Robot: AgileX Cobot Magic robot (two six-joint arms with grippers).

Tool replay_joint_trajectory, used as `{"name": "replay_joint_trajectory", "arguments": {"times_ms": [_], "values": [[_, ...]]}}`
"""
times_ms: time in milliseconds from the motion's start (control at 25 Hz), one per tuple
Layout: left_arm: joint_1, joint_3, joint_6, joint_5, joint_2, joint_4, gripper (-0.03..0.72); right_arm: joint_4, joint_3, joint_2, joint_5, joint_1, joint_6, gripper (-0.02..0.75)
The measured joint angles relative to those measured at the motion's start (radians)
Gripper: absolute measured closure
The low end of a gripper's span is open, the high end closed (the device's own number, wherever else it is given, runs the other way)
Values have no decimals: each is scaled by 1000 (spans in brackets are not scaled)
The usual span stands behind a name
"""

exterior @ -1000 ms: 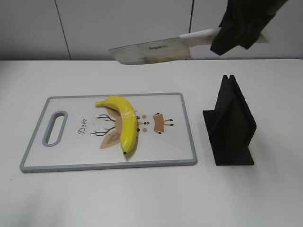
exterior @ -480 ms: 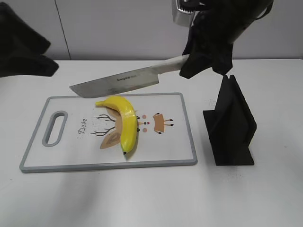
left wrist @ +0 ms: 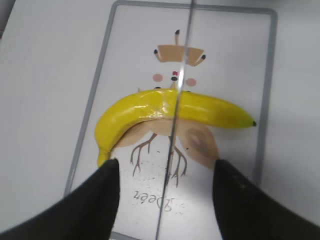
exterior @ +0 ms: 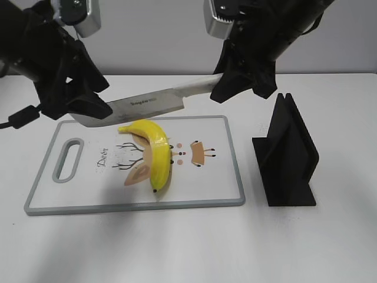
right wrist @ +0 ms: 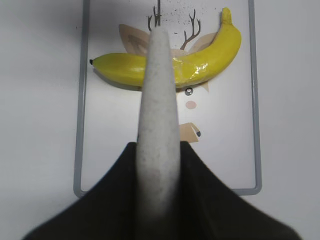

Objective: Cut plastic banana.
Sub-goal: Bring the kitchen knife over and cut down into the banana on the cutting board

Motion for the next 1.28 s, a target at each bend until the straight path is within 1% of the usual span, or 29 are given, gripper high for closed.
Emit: {"name": "replay_joint_trajectory", "arguments": {"times_ms": [120, 280, 320, 400, 440, 520, 640, 680, 720, 800, 1000, 1160, 1280], "values": [[0, 0, 0, -44, 23, 12, 136, 2, -3, 0, 1, -3, -1, 568], [0, 0, 1, -54, 59, 14, 141, 8, -3, 0, 12, -11, -3, 568], [0, 0, 1, -62, 65, 14, 153, 8, -3, 0, 12, -12, -3, 568], [0, 0, 1, -73, 70, 12, 204, 8, -3, 0, 12, -12, -3, 568], [0, 0, 1, -75, 70, 6, 252, 8, -3, 0, 13, -12, -3, 568], [0, 0, 1, -76, 71, -11, 375, 10, -3, 4, 14, -12, -4, 568], [0, 0, 1, -74, 72, -16, 619, 22, -3, 10, 6, -13, -4, 568], [0, 0, 2, -73, 72, -16, 655, 25, -3, 10, 2, -15, -4, 568], [-1, 0, 9, -71, 72, -15, 675, 30, -3, 10, -1, -17, -8, 568], [-2, 0, 16, -69, 72, -13, 688, 31, -3, 10, 0, -19, -15, 568], [-3, 0, 20, -74, 73, -8, 694, 29, -3, 10, -5, -19, -19, 568], [-15, 0, 22, -120, 100, -9, 695, -36, -4, 20, -38, -19, 23, 568], [-45, 0, 22, -155, 147, -3, 697, -108, -5, 56, -35, -18, 78, 566]]}}
